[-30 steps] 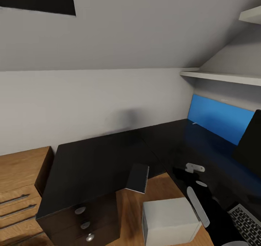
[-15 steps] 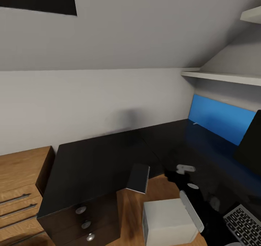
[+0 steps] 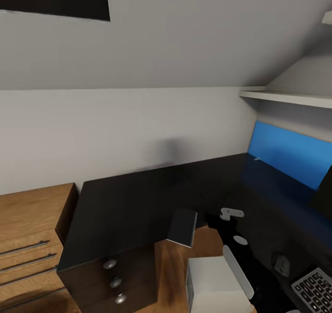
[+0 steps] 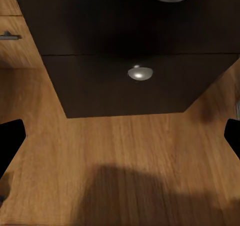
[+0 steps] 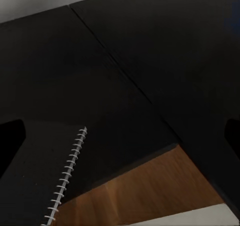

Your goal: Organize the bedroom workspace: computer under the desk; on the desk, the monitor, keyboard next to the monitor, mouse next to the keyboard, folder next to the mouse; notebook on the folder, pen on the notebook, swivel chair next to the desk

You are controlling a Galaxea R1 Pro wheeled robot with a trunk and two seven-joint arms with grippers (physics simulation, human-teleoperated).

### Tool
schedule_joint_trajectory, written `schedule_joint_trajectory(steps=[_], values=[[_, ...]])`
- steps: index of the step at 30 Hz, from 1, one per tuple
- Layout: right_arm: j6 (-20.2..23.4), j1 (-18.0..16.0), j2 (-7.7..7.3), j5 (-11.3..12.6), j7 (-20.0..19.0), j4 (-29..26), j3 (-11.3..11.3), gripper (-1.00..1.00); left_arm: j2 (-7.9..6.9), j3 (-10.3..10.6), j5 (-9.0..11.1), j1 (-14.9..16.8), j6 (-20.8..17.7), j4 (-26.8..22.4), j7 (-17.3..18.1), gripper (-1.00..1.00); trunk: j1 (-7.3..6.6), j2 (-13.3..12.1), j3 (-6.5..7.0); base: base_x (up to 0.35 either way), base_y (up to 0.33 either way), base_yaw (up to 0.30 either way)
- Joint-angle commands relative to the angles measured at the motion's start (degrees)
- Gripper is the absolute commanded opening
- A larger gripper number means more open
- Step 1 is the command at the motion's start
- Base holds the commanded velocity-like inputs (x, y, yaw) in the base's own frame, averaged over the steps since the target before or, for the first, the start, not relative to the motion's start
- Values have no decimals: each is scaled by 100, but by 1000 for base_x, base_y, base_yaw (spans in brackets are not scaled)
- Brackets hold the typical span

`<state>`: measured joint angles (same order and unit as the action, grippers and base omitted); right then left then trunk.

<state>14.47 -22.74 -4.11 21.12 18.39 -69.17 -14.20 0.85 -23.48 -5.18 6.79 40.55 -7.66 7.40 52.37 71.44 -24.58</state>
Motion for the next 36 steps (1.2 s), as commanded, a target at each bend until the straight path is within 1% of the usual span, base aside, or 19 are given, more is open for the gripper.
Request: schedule_joint_trajectory(steps=[1, 9, 12, 19, 21, 28, 32, 36], values=[[-42, 8, 0, 40, 84, -11, -24, 100, 2, -51, -53, 4, 14, 1, 10, 100, 0, 4, -6, 0, 0, 266], [-161, 31, 14, 34, 422, -9, -32, 100, 2, -51, -53, 5, 15, 1, 3, 100, 0, 4, -6, 0, 0, 276], [-168, 32, 15, 33, 483, -9, -35, 100, 2, -51, -53, 5, 14, 1, 2, 100, 0, 4, -6, 0, 0, 237], [-166, 52, 4, 33, 504, -9, -34, 100, 2, -51, -53, 6, 14, 1, 6, 100, 0, 4, -6, 0, 0, 77], [-171, 135, -20, 23, 447, 5, -40, 100, 2, -51, -53, 7, 14, 1, 5, 100, 0, 4, -6, 0, 0, 9], [-173, 163, -20, -7, 338, 18, -48, 100, 2, -51, -53, 5, 14, 1, 5, 100, 0, 4, -6, 0, 0, 1], [-173, 164, 5, -10, 355, 10, -127, 100, 2, -51, -53, 5, 14, 1, 6, 100, 0, 4, -6, 0, 0, 19], [-220, 165, 12, -11, 363, 21, -200, 100, 2, -51, -53, 6, 14, 1, 7, 100, 0, 4, -6, 0, 0, 151]])
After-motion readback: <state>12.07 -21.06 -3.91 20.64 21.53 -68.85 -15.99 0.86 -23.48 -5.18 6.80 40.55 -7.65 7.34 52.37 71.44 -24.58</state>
